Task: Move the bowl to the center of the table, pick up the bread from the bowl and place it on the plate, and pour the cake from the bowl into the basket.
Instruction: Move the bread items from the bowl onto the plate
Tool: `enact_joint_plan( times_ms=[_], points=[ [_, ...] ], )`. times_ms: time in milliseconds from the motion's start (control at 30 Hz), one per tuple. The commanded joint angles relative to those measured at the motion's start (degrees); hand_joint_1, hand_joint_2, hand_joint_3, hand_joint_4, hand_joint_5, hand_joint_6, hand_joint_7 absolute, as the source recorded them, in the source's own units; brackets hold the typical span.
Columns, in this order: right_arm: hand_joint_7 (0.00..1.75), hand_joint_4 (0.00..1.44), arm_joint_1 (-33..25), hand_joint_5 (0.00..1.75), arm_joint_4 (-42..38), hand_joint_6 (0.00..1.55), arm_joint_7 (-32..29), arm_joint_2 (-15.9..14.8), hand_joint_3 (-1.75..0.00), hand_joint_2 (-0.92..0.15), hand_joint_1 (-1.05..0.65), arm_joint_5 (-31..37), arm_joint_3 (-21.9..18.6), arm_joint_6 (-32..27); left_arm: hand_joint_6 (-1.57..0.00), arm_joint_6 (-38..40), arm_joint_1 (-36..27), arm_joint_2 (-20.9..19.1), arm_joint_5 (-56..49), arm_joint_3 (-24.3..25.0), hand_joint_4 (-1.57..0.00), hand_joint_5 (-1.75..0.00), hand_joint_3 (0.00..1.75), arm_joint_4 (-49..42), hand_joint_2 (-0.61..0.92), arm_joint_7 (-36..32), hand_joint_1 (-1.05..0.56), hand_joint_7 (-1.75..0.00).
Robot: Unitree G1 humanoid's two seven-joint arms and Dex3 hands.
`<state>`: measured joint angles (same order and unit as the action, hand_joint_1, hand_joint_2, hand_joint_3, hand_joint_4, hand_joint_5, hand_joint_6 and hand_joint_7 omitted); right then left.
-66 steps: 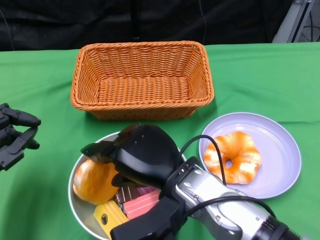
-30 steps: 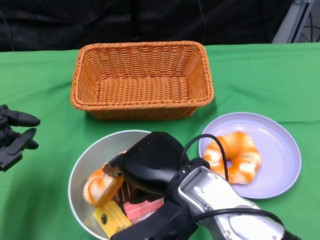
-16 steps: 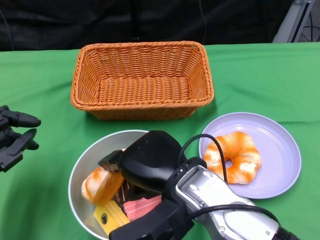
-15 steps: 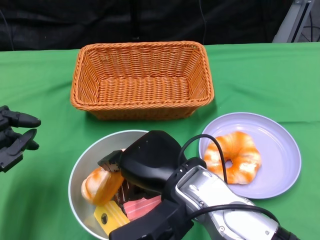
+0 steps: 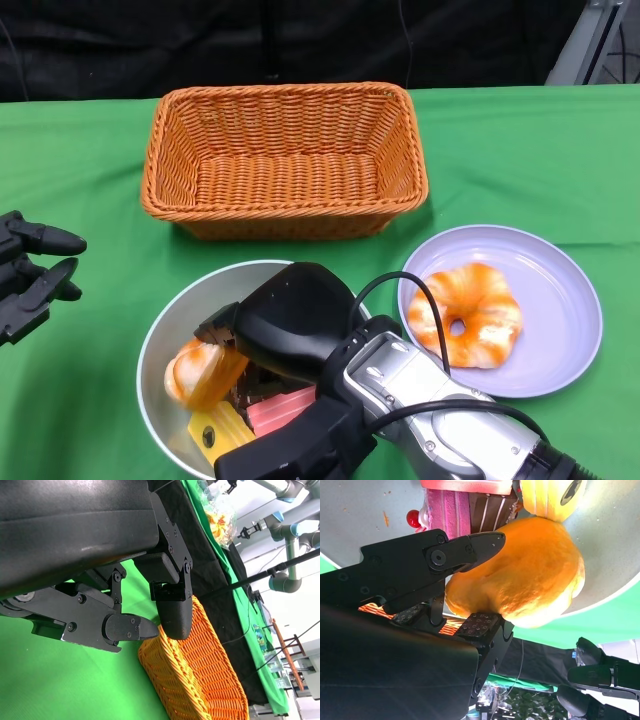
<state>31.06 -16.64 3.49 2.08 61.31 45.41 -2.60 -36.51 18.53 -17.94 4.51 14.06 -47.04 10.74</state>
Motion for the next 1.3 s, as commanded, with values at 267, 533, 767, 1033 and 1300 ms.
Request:
enact_joint_plan(
  times_ms=[267,533,767,1033,1300],
  points=[
    [0.01,0.86,0.40,1.16,-0.64,0.83,1.97,-0.48,-0.09,-0.92,-0.41,-0.44,0.73,-0.70,-0.85,-0.81,0.14,-0.73,0.01,0.22,-0.84,-1.16,0.31,-0.03,0.92,-0.98,-0.10,-0.88],
    [0.01,0.81,2.82,1.37,-6.01,0.77,5.58,1.93,-0.06,-0.92,-0.28,-3.95,0.48,-0.47,-0.84,-1.23,-0.02,-0.57,-0.12,-0.01,-0.85,-1.17,0.31,0.22,0.92,-1.37,-0.10,-0.90],
    [0.01,0.81,3.53,1.40,-7.52,0.79,4.10,1.74,-0.04,-0.92,-0.26,-5.40,0.73,0.58,-0.84,-1.38,-0.01,-0.53,0.00,-0.04,-0.84,-1.17,0.31,0.15,0.92,-1.32,-0.10,-0.90],
    [0.06,0.68,3.92,1.29,-14.37,0.93,-4.31,1.89,-0.15,-0.92,-0.30,-12.49,-3.00,10.37,-0.85,-1.45,0.59,-0.69,-0.39,-0.21,-0.85,-1.17,0.32,-0.88,0.92,-1.61,-0.09,-0.90],
    [0.06,0.77,4.29,1.09,-16.99,1.06,-12.50,1.72,-0.15,-0.92,-0.32,-15.71,-5.72,17.33,-0.83,-0.99,0.53,-0.66,-0.15,-0.31,-0.84,-1.16,0.30,-0.69,0.92,-1.58,-0.11,-0.90]
  ],
)
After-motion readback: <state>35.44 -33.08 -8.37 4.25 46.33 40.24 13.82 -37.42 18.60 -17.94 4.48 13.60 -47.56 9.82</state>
